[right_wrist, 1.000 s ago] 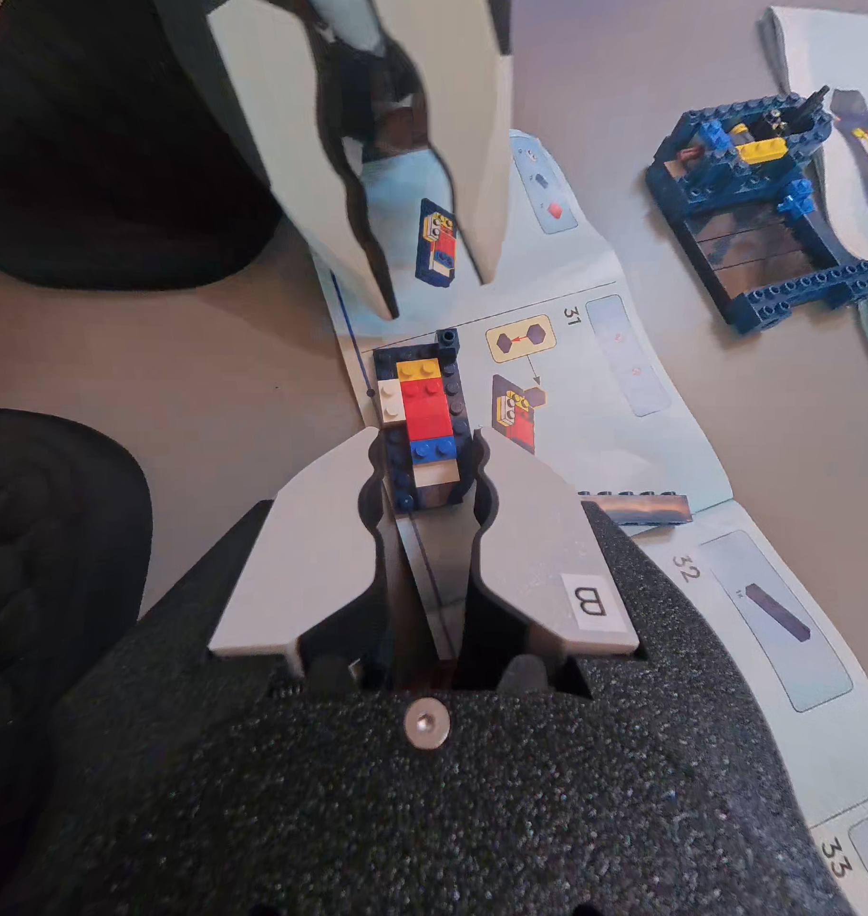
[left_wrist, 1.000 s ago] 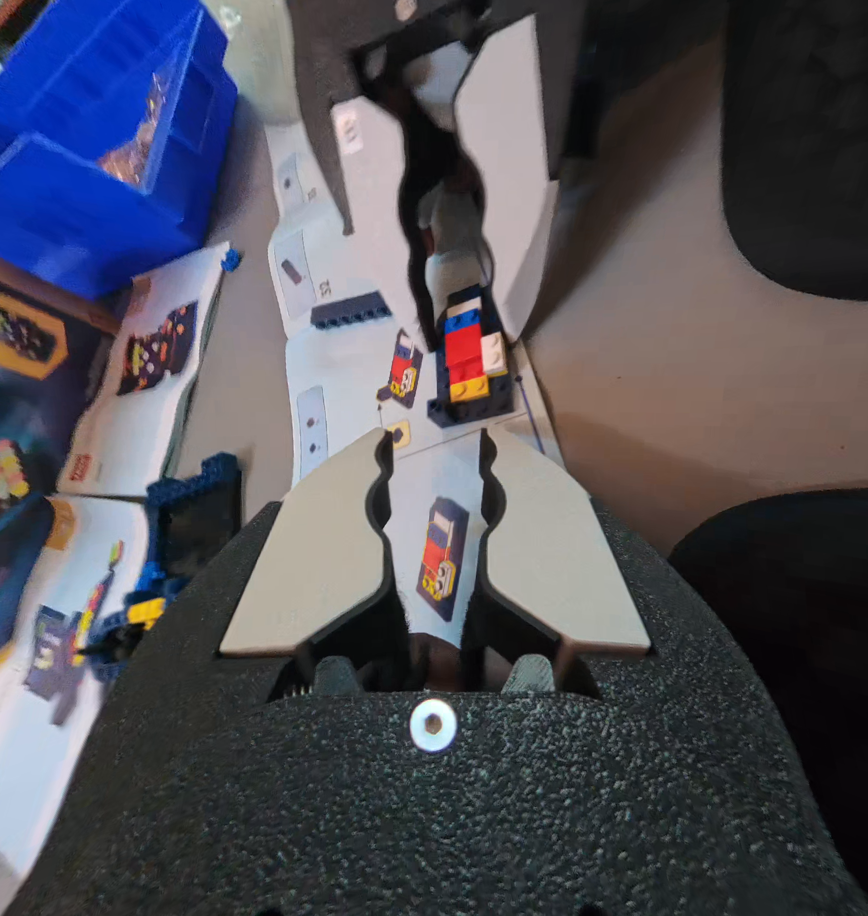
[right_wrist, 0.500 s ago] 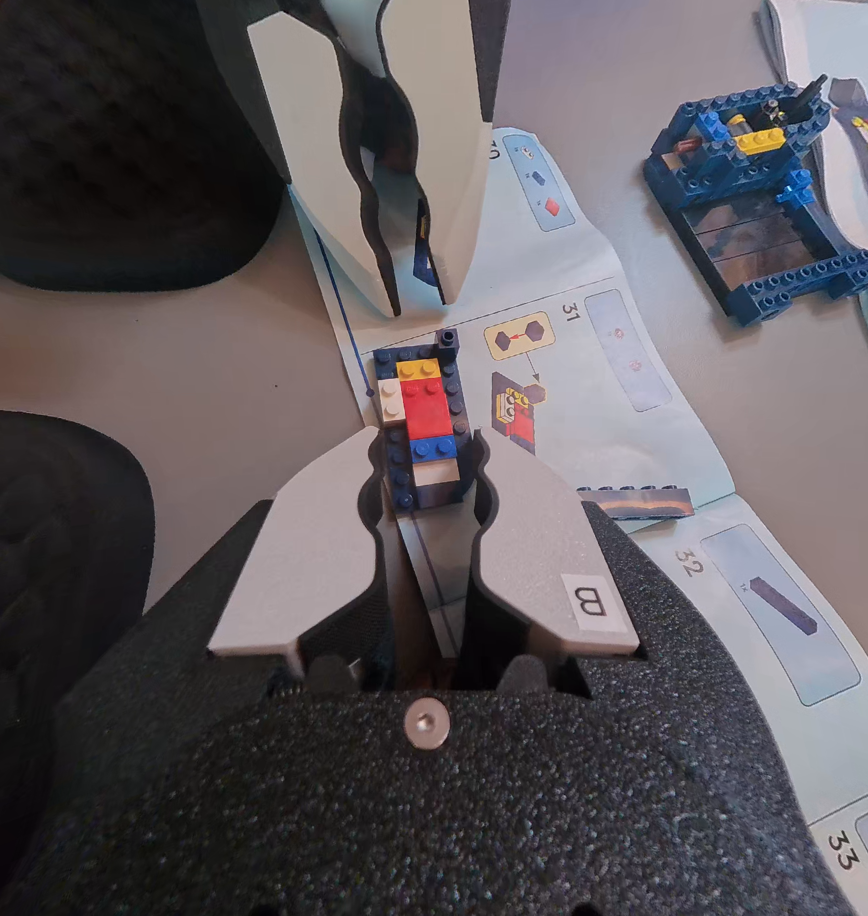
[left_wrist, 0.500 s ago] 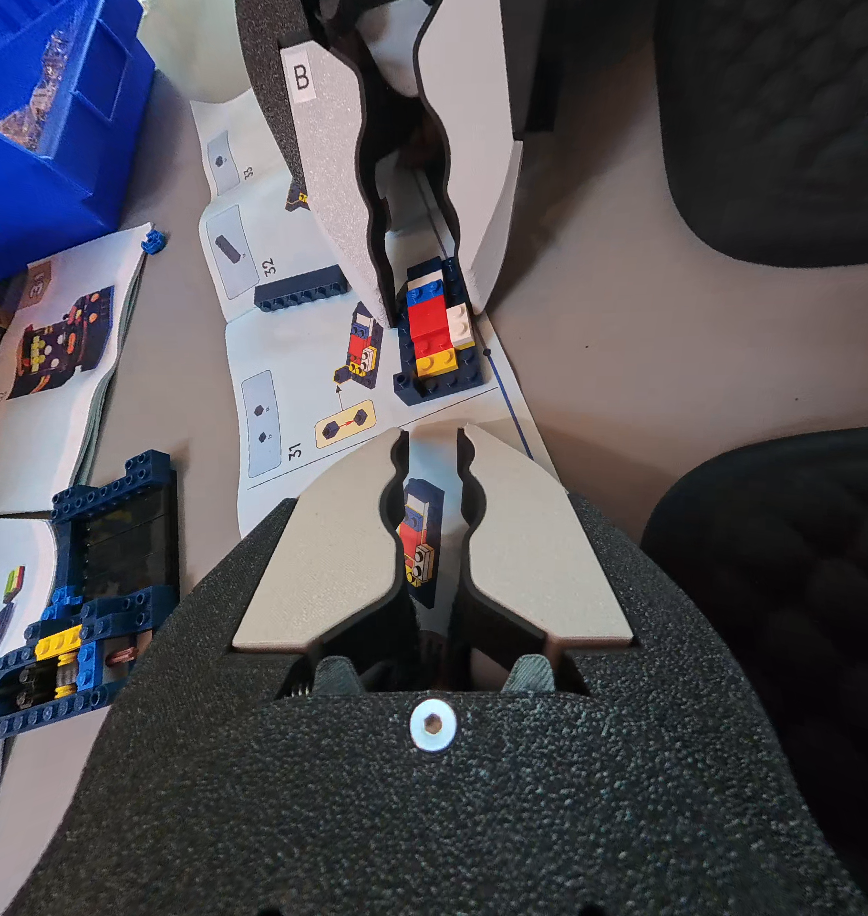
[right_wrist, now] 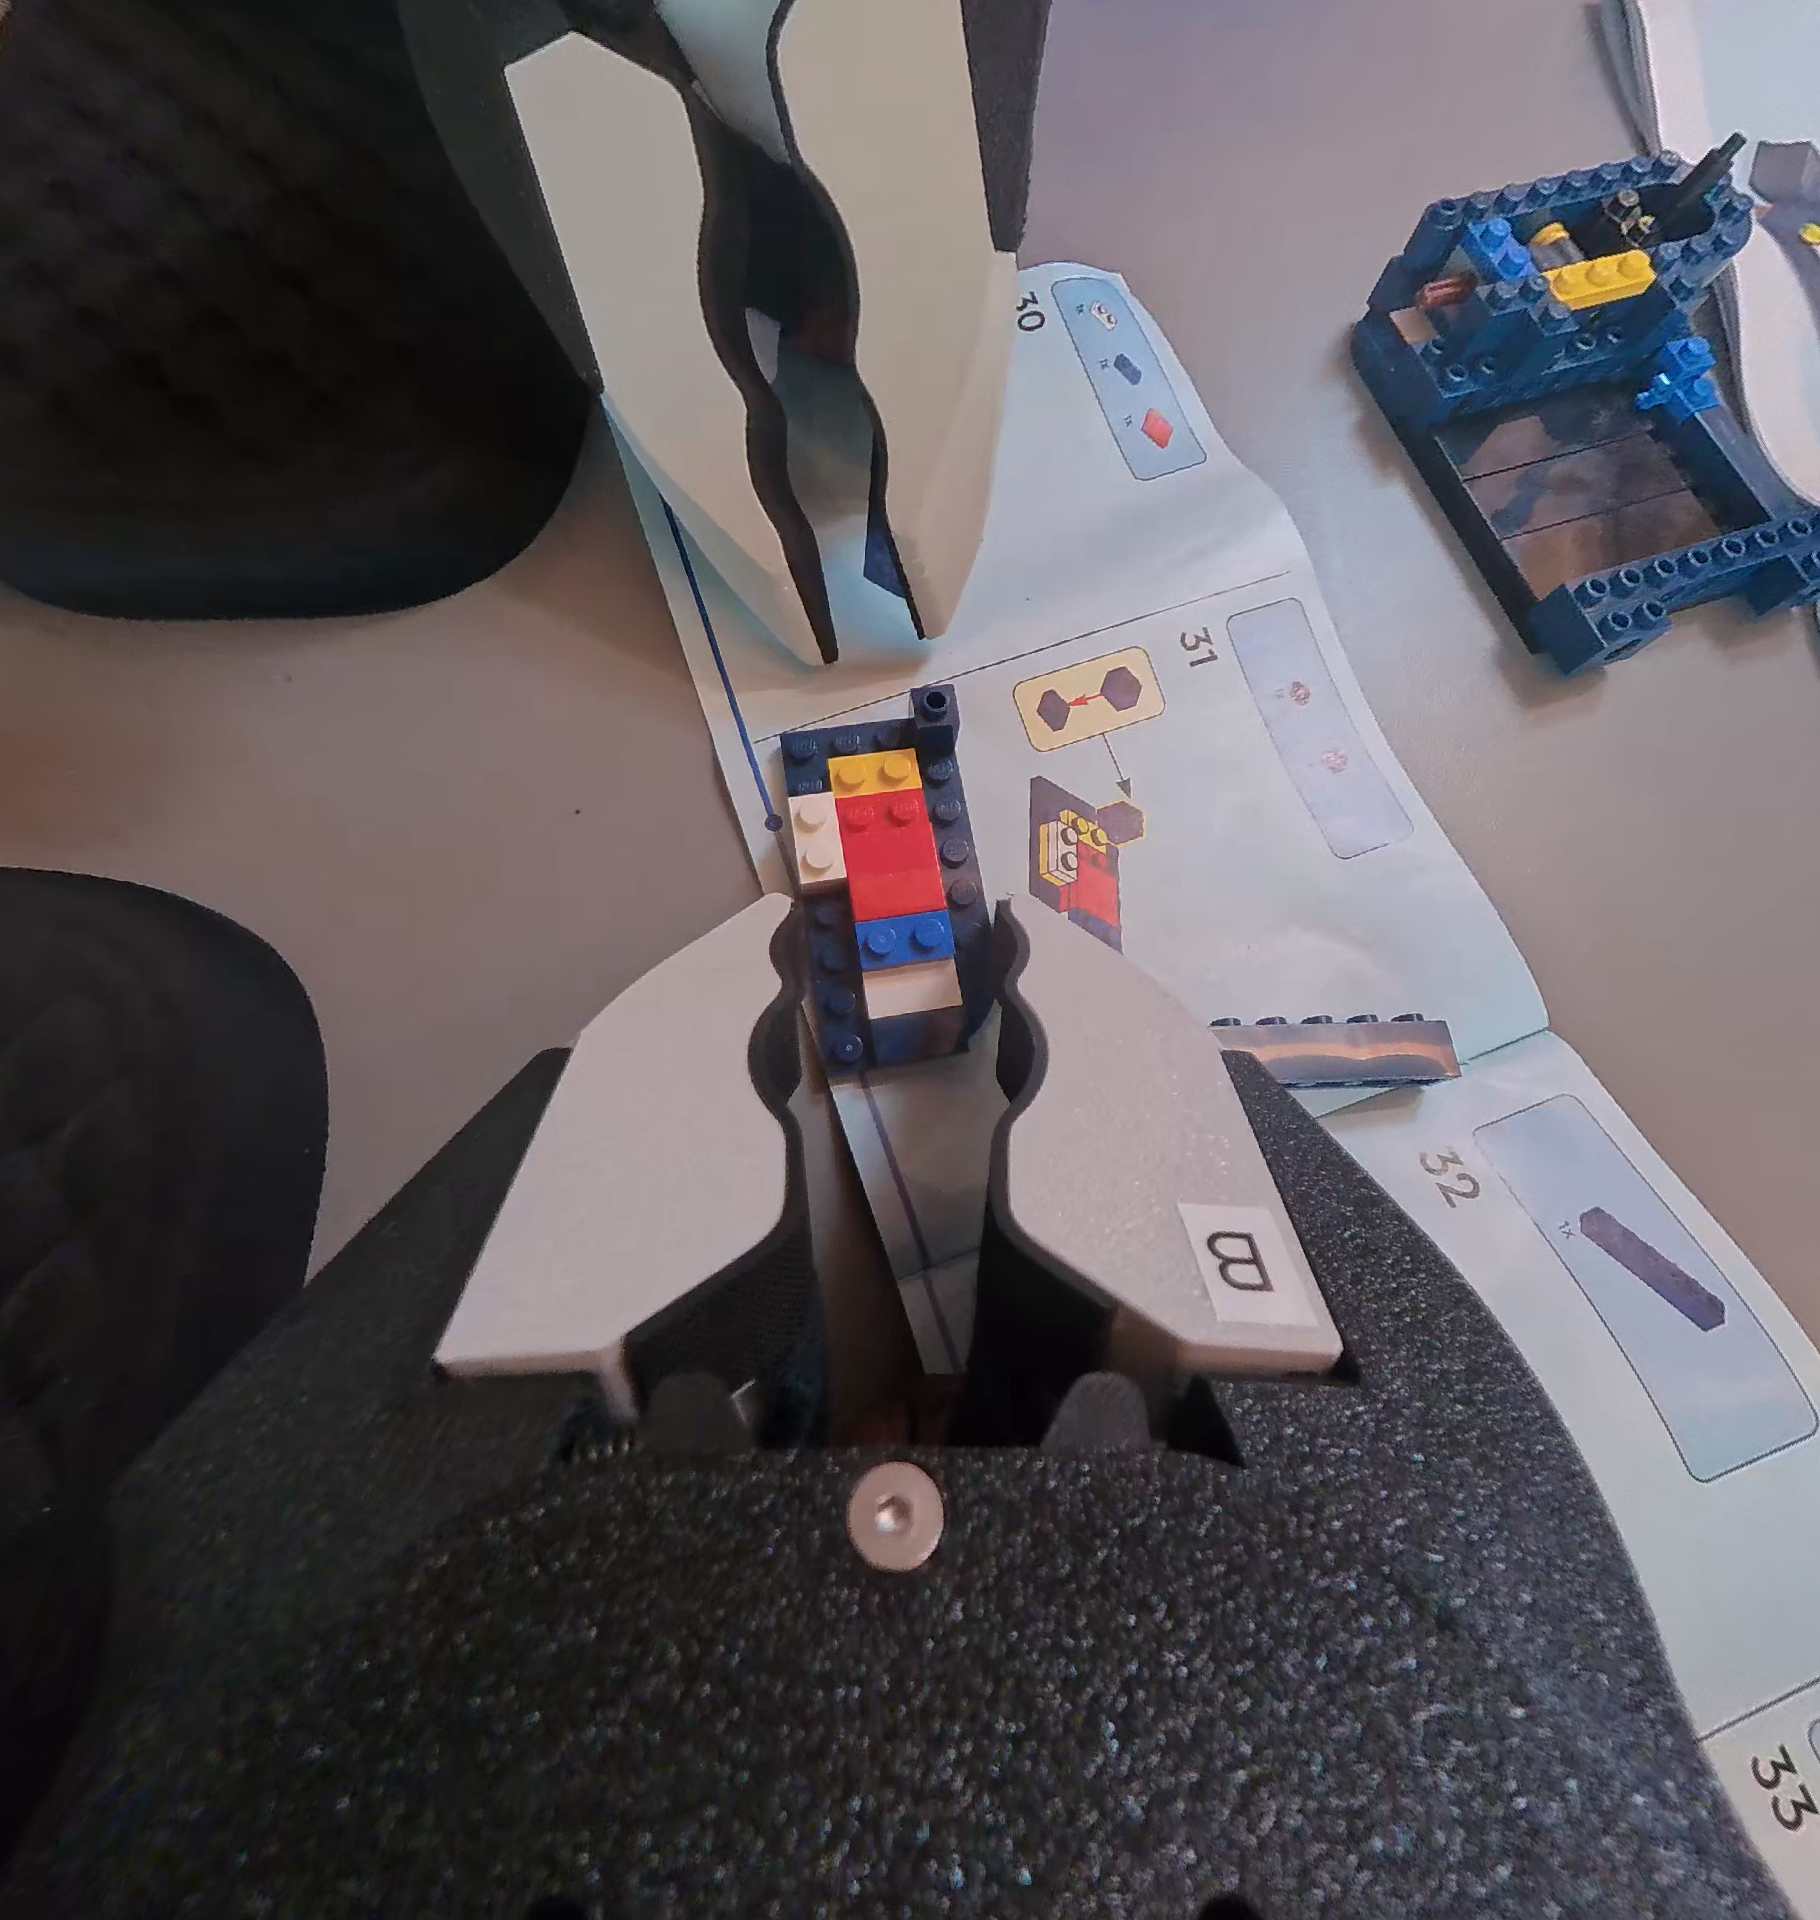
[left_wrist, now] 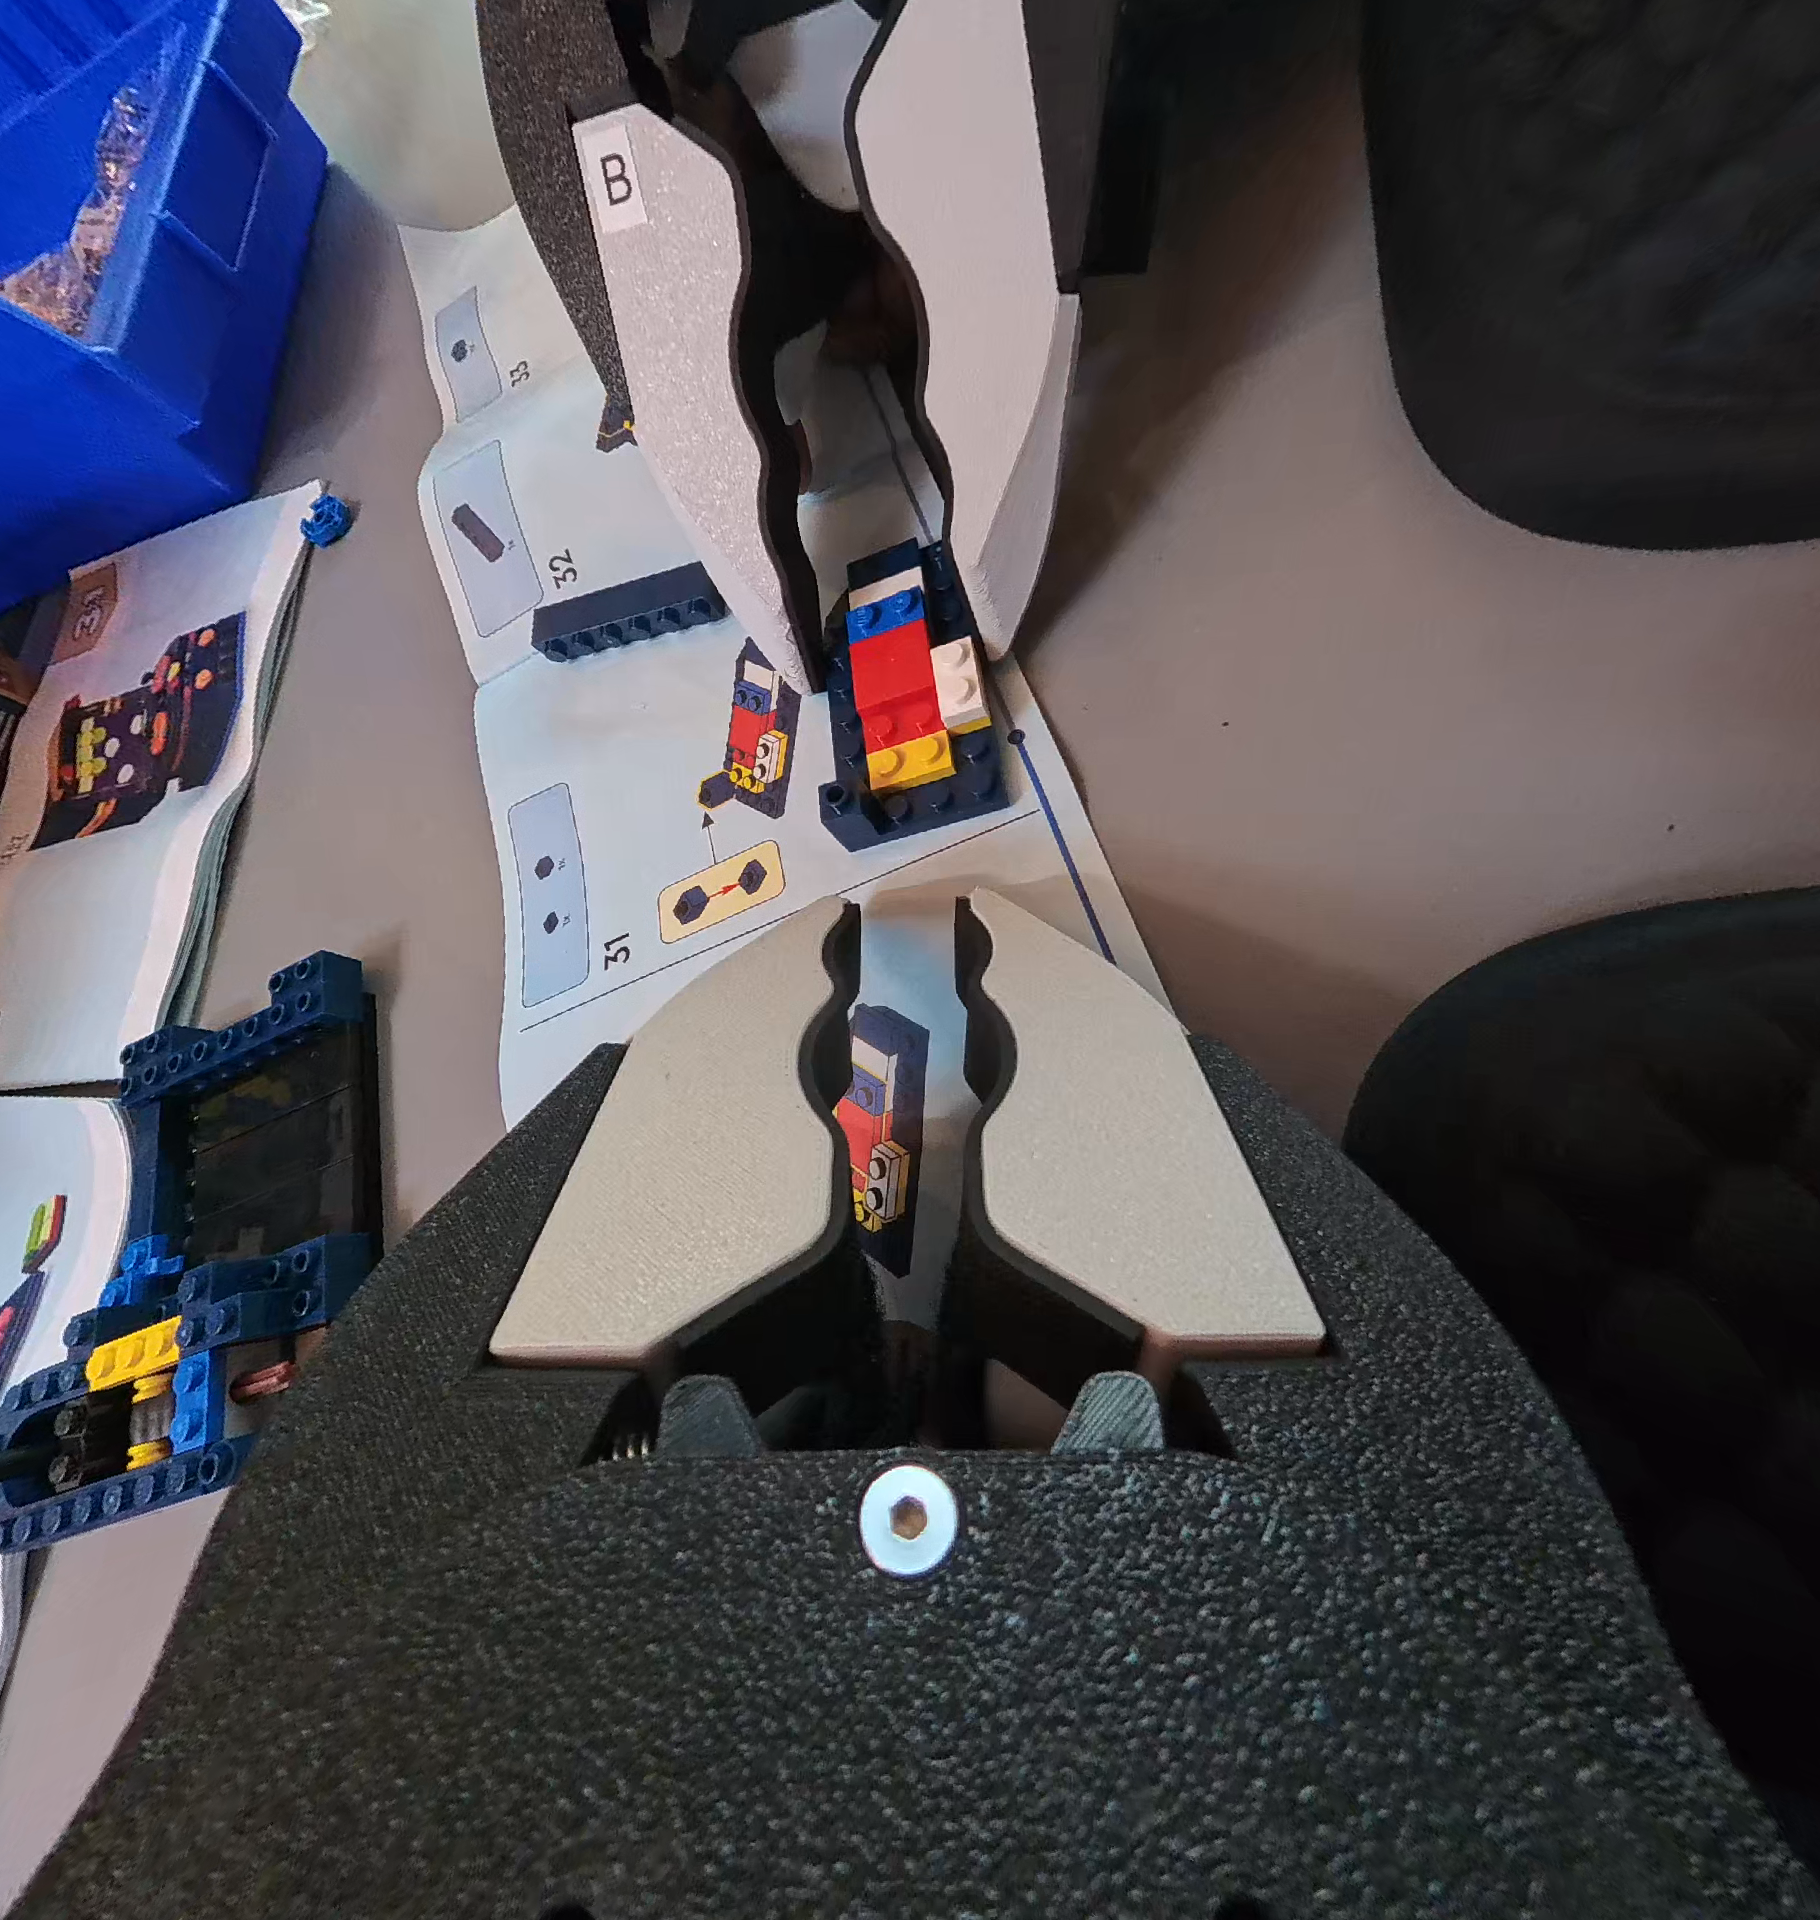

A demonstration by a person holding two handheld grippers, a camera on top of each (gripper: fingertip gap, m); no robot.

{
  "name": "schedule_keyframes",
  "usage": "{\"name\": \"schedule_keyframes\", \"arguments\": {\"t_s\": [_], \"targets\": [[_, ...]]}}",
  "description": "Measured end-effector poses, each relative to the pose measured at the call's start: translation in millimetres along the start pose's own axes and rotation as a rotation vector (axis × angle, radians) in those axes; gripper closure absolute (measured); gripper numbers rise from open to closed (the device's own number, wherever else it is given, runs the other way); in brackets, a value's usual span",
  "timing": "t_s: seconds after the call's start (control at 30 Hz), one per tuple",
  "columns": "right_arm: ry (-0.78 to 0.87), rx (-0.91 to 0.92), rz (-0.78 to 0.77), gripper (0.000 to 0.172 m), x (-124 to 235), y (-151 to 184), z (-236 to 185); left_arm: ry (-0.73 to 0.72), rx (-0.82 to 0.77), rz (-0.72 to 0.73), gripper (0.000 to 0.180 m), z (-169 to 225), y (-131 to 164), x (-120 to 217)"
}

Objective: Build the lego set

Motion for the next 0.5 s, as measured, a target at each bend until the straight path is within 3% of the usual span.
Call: {"name": "schedule_keyframes", "arguments": {"t_s": [0.5], "targets": [[0.005,-0.007,-0.002,0.138,0.2,0.0,-0.1,-0.002,-0.004,-0.001,0.164,0.3,-0.4,0.3]]}}
Point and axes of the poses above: each gripper's, where its closed fingertips meet, x back along the fingers, y out of its underside, z = x × y across the jaws, the point moved 1 cm from there along x, back along the fingers, and after that the axes turned 12 degrees about y, right-handed, at the moved point
